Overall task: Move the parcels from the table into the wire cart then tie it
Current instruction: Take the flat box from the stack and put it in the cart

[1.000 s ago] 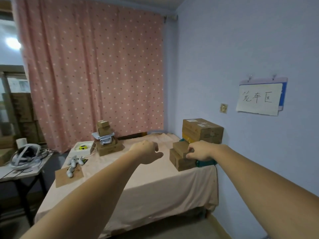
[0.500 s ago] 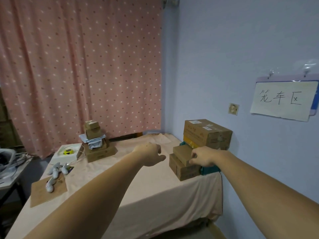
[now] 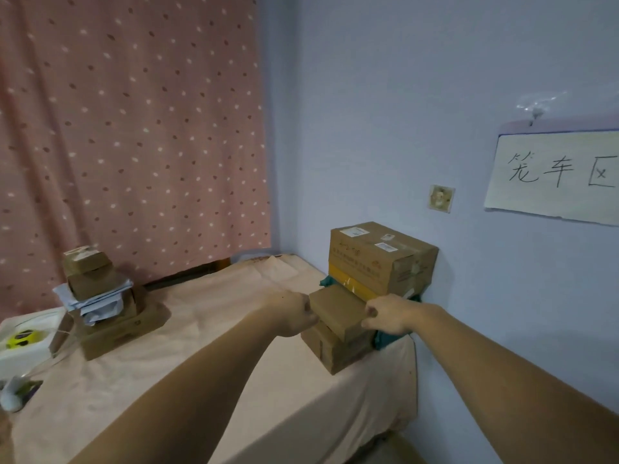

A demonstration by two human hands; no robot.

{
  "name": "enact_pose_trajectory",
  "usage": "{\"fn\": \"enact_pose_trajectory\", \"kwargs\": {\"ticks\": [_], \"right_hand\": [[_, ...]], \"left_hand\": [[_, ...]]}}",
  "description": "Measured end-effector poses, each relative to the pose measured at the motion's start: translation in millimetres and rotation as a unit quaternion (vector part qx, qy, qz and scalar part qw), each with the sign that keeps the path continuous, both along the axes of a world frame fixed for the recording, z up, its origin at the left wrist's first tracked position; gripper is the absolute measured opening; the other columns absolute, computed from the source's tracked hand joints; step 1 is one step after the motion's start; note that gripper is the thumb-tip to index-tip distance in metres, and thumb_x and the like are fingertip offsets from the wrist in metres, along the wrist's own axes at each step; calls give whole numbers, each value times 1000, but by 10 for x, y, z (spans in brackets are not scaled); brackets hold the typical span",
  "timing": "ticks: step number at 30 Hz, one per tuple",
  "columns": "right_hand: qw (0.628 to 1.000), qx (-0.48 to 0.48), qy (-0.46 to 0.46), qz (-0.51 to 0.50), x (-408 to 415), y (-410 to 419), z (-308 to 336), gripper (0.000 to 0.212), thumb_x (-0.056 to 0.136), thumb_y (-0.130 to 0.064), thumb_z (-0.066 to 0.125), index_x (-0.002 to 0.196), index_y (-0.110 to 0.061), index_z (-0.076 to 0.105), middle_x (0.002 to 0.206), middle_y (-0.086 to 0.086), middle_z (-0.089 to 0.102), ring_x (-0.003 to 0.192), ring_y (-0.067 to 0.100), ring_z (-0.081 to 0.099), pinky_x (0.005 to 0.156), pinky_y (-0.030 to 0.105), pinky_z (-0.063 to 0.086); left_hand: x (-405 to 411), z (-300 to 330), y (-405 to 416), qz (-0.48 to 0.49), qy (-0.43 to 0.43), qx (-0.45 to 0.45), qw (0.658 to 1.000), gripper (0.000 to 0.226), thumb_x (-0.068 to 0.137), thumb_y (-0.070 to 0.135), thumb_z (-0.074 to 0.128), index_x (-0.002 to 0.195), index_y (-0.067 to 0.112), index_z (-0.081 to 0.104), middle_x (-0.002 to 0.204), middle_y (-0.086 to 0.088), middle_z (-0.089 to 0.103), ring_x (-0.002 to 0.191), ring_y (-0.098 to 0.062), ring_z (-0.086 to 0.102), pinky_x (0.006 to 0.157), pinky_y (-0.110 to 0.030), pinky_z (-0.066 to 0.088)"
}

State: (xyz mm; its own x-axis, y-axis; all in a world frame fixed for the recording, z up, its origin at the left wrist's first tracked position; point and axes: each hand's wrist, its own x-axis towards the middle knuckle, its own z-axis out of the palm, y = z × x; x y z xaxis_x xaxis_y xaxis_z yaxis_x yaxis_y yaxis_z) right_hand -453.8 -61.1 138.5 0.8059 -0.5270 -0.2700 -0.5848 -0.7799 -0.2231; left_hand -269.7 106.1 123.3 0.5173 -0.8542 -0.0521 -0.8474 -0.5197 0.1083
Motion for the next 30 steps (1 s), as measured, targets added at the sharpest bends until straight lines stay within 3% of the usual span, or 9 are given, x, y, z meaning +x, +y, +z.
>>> {"fn": "enact_pose_trajectory", "kwargs": {"ticks": [3,6,12,19,21,23,26,28,30], "right_hand": [[1000,3,11,-11,305,-416,-121,35,95,-54,57,119,-28,58,113,-4,60,101,14,58,91,37,50],[999,10,29,-19,583,-762,-233,45,97,-52,57,131,-24,57,124,-1,59,110,18,57,99,39,49],[996,45,65,-39,1097,-1359,-526,42,99,-50,55,132,-23,57,128,0,60,113,18,56,98,37,47],[989,73,98,-83,1704,-1898,-1181,39,103,-42,48,134,-19,58,124,0,63,110,16,59,96,35,50],[986,77,102,-110,1850,-2028,-1394,36,105,-40,46,123,-15,65,117,3,66,105,18,62,94,36,52],[982,77,91,-147,1937,-2118,-1565,37,107,-38,42,101,-10,64,96,7,64,95,22,63,84,32,51],[964,102,87,-228,1999,-2162,-1760,44,110,-39,32,88,-10,56,71,3,45,78,21,58,78,28,46],[939,144,81,-300,2010,-2138,-1872,50,107,-52,35,83,-14,56,73,3,54,69,15,58,75,28,50],[891,222,49,-393,2007,-2125,-1987,52,101,-62,41,110,-13,57,92,7,65,76,18,62,69,29,53]], "left_hand": [[334,-170,-452,-10,14,-2,1000,57,89,72,41,121,28,59,91,5,57,85,-17,54,68,-30,38],[637,-321,-807,-14,14,3,1000,56,89,71,42,122,28,58,92,6,58,85,-16,56,68,-29,41],[1261,-594,-1427,-33,17,31,999,55,93,67,41,124,26,58,93,6,58,86,-16,57,57,-24,33],[1960,-1044,-2107,-68,49,81,993,53,97,60,39,129,22,58,104,1,63,94,-18,58,73,-30,42],[2206,-1194,-2319,-82,66,97,990,54,97,60,38,131,23,58,110,1,64,98,-18,58,78,-30,45],[2411,-1371,-2511,-77,90,103,988,58,94,63,35,133,25,57,116,1,65,103,-20,59,87,-33,49],[2621,-1674,-2750,-34,131,77,988,75,85,77,27,135,26,51,123,0,60,107,-23,57,91,-38,48],[2709,-1866,-2907,7,163,42,986,83,83,85,26,137,25,48,128,-2,57,113,-26,57,93,-42,49],[2781,-2060,-3084,37,227,11,973,80,88,82,29,138,21,48,133,-4,57,114,-26,57,95,-42,49]]}}
